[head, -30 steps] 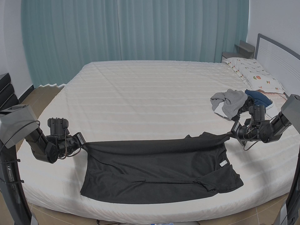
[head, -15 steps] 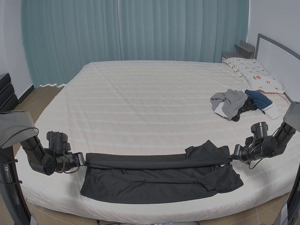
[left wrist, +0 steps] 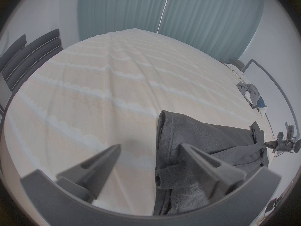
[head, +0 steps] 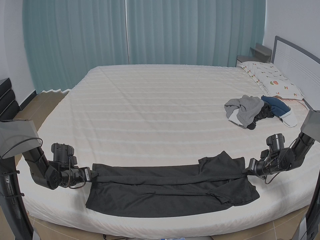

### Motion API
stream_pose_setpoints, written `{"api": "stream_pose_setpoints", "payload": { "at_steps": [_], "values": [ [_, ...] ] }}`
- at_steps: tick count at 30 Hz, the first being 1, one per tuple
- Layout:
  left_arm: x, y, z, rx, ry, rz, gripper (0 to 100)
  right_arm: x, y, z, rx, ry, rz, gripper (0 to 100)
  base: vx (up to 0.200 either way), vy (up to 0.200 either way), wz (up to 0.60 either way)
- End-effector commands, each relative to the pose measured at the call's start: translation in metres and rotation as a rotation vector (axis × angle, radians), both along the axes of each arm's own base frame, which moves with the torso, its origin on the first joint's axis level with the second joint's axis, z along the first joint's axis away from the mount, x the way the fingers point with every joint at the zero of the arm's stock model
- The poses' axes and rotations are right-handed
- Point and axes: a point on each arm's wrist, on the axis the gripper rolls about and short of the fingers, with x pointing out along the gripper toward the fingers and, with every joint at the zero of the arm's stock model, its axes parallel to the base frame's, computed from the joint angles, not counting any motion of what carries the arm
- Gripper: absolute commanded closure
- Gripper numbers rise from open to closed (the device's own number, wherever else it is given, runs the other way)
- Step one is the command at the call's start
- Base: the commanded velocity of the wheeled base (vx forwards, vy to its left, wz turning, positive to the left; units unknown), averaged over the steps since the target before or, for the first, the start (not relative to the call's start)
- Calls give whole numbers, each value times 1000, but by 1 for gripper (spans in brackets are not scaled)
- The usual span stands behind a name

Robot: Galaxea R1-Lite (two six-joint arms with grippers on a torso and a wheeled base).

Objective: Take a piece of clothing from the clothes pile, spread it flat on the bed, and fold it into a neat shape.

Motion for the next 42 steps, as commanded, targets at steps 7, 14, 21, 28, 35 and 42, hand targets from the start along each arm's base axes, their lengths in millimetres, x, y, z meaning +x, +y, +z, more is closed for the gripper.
{"api": "stream_pose_setpoints", "payload": {
  "at_steps": [7,14,21,28,35,42],
  "values": [
    [2,5,15,-13,-52,23,0,7,-4,41,97,-103,-114,0,0,0,0],
    [20,5,33,-173,-123,150,0,8,1,43,209,-90,-197,0,0,0,0],
    [36,-4,26,-280,-107,195,0,10,1,25,275,-72,-258,0,0,0,0],
    [43,-11,10,-289,-34,195,0,12,-3,6,278,-59,-274,0,0,0,0],
    [49,-17,1,-303,-18,195,100,14,-4,6,278,-74,-278,0,0,0,0],
    [50,-14,3,-324,-23,244,100,20,-4,-4,267,-63,-283,0,0,0,0]
  ]
}}
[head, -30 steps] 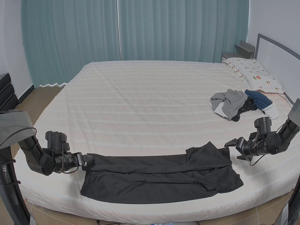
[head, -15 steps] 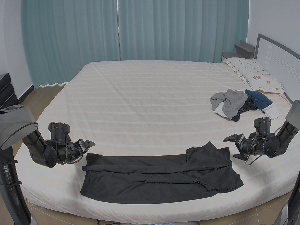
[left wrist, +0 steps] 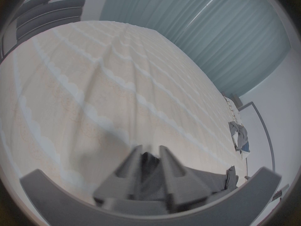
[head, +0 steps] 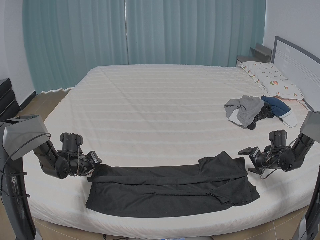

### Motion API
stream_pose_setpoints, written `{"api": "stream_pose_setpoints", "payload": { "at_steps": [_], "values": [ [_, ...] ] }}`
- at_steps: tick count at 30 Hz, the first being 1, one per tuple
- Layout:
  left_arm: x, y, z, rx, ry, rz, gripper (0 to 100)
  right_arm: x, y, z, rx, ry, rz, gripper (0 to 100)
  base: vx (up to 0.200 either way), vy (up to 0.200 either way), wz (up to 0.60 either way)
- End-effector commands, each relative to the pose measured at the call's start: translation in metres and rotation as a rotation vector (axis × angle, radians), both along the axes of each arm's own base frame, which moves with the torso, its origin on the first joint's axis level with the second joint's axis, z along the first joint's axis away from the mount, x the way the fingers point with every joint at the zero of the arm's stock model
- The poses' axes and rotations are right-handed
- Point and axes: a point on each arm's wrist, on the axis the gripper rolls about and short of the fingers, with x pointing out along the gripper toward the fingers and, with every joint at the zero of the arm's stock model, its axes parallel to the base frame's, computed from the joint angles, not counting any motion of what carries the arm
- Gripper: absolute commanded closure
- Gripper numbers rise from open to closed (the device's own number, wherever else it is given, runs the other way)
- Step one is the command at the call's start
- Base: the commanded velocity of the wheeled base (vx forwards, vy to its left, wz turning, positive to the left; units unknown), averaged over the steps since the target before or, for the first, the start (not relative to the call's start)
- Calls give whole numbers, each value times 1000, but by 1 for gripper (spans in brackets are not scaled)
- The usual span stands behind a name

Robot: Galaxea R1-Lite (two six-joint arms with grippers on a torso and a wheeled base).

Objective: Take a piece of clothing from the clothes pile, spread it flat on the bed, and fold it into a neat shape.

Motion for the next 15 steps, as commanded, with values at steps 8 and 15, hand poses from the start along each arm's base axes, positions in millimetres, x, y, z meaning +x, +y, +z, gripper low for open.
{"api": "stream_pose_setpoints", "payload": {
  "at_steps": [8,15],
  "values": [
    [0,6,0,-1,-1,23,100,17,4,-19,-4,-2,12,0,0,0,0],
    [0,9,0,3,-2,29,100,19,7,-22,-10,0,19,100,0,0,0]
  ]
}}
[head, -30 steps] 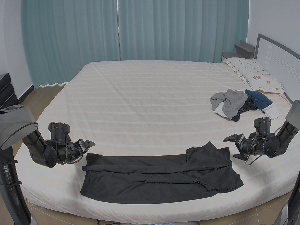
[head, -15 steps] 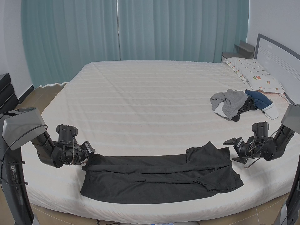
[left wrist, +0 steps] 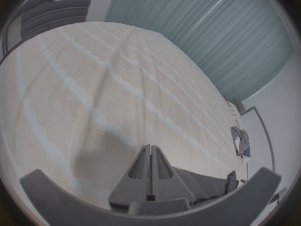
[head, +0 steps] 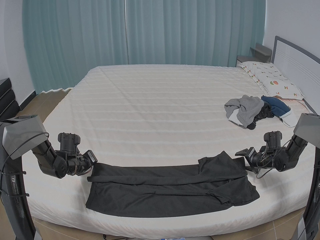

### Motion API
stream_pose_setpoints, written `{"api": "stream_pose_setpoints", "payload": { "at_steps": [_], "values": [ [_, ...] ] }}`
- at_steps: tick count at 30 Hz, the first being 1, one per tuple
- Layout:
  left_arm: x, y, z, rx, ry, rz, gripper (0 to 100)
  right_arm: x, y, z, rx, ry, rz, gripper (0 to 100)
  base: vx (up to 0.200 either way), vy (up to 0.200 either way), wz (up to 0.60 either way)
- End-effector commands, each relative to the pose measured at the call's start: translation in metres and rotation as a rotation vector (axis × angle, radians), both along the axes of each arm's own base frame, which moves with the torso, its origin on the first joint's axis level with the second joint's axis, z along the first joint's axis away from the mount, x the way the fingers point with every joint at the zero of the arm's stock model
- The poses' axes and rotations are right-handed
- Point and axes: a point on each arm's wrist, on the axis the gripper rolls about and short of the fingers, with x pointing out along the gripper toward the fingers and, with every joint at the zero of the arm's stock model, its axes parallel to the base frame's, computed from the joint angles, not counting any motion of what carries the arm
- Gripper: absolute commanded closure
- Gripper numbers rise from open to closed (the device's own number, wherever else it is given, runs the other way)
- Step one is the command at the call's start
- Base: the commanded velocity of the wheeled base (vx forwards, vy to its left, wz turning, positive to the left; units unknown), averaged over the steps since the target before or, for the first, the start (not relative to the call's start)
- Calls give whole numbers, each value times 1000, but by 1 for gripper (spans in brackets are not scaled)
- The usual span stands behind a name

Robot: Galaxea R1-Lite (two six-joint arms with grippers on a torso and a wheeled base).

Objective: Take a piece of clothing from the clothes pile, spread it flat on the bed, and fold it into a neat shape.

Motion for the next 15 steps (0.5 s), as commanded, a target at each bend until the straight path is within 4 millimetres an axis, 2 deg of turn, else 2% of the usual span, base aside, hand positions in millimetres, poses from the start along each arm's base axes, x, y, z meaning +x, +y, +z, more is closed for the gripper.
{"api": "stream_pose_setpoints", "payload": {
  "at_steps": [1,11,15],
  "values": [
    [-1,0,-1,0,4,0,100,2,2,-7,-9,11,-3,100,0,0,0],
    [-1,2,-1,4,7,2,100,8,-1,-1,-18,-18,-27,100,0,0,0],
    [1,7,3,3,-9,16,100,9,-4,3,-19,-82,-37,100,0,0,0]
  ]
}}
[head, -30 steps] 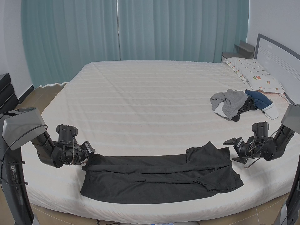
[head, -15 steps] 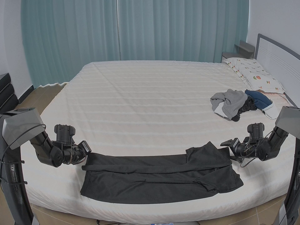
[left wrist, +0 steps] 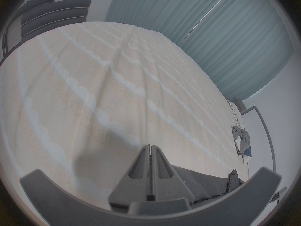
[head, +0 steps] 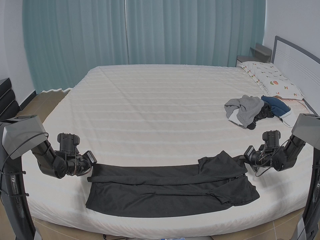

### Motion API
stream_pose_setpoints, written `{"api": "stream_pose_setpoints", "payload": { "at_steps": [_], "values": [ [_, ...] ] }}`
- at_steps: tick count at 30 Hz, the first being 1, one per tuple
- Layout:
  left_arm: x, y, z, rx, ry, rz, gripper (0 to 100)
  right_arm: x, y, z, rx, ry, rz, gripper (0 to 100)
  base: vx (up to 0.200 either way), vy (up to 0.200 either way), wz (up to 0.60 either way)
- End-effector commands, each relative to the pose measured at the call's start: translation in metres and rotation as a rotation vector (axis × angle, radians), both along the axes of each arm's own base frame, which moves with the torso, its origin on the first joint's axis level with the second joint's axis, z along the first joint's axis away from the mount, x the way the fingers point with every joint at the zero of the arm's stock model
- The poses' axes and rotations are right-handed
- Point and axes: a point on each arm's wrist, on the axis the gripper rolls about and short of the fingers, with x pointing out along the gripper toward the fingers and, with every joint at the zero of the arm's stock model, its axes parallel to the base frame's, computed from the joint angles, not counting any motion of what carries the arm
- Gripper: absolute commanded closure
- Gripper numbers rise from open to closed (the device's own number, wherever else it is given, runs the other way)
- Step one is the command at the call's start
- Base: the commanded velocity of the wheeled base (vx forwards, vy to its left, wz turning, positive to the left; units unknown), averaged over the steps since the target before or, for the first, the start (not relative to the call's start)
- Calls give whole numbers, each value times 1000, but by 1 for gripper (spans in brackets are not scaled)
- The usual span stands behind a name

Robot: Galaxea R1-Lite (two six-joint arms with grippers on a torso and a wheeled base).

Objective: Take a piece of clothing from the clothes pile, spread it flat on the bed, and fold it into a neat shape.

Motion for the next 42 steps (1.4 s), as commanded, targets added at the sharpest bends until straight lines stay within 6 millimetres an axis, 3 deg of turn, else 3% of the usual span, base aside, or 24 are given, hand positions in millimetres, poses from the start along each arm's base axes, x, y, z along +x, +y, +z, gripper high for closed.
{"api": "stream_pose_setpoints", "payload": {
  "at_steps": [1,10,11,12,21,26,29,35,42],
  "values": [
    [2,4,4,-1,-14,12,100,0,-3,1,-1,-30,-9,100,0,0,0],
    [3,7,8,-1,-29,22,100,-1,-4,0,10,-51,-22,100,0,0,0],
    [3,7,8,-1,-29,22,100,-1,-8,1,12,-53,-31,0,0,0,0],
    [3,7,8,-1,-29,22,0,-1,-8,1,12,-52,-31,0,0,0,0],
    [0,7,9,-1,-25,20,0,-13,-8,12,60,-65,-53,0,0,0,0],
    [-2,7,36,-8,-96,23,0,-30,-7,20,84,-75,-68,0,0,0,0],
    [-9,5,42,-6,-102,16,0,-39,-4,23,83,-80,-61,0,0,0,0],
    [-18,1,35,-4,-63,3,0,-52,-3,20,83,-106,-57,0,-100,0,0],
    [-29,-13,27,0,18,-40,0,-52,-1,23,83,-121,-54,0,-171,0,0]
  ]
}}
